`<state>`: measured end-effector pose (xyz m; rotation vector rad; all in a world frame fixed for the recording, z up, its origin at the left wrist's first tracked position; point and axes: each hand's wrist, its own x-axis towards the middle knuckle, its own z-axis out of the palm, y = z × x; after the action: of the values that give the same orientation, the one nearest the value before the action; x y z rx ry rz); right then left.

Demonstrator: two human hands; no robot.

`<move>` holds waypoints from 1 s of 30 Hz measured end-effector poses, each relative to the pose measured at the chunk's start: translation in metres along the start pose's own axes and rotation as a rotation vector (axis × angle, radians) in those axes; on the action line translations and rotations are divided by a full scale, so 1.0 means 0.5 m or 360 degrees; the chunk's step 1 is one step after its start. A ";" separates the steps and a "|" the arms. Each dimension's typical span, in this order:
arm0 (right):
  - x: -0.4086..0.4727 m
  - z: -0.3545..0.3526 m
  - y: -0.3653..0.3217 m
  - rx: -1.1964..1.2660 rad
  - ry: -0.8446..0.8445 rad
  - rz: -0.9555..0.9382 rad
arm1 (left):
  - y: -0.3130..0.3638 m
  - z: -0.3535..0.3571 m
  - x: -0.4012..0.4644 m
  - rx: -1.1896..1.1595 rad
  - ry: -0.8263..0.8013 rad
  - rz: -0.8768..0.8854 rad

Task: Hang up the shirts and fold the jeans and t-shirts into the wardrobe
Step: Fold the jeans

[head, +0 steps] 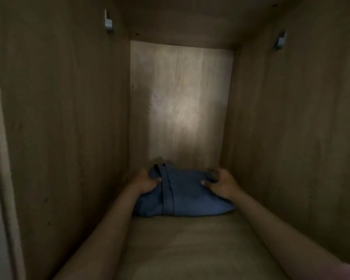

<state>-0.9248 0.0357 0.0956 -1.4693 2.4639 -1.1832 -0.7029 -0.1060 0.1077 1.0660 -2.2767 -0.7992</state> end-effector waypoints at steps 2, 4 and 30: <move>-0.011 0.018 -0.006 -0.0272 0.0081 -0.0110 | 0.026 0.011 -0.006 0.0230 0.0130 0.0200; -0.030 0.040 -0.013 -0.0435 0.0083 -0.0240 | 0.045 0.045 -0.008 0.0476 0.0101 0.0338; -0.003 0.102 0.019 -0.0759 0.0333 -0.0291 | -0.011 0.150 0.009 0.0792 0.0396 0.0489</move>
<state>-0.9109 0.0096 0.0531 -1.7939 2.9622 -0.8400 -0.7510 -0.0903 0.0518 0.9141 -2.3887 0.0301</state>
